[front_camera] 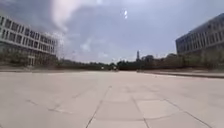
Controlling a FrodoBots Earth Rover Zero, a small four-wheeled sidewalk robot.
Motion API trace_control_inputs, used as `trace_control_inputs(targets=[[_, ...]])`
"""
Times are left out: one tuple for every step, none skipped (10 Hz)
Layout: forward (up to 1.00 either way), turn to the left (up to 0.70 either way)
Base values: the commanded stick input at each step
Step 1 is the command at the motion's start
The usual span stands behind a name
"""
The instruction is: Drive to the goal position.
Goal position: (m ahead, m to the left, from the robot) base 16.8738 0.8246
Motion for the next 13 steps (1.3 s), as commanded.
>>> trace_control_inputs(targets=[[0.70, 0.00], [0.70, 0.00], [0.70, 0.00], [0.70, 0.00], [0.70, 0.00], [0.70, 0.00], [0.70, 0.00], [0.70, 0.00], [0.70, 0.00], [0.70, 0.00], [0.70, 0.00], [0.70, 0.00], [0.70, 0.00]])
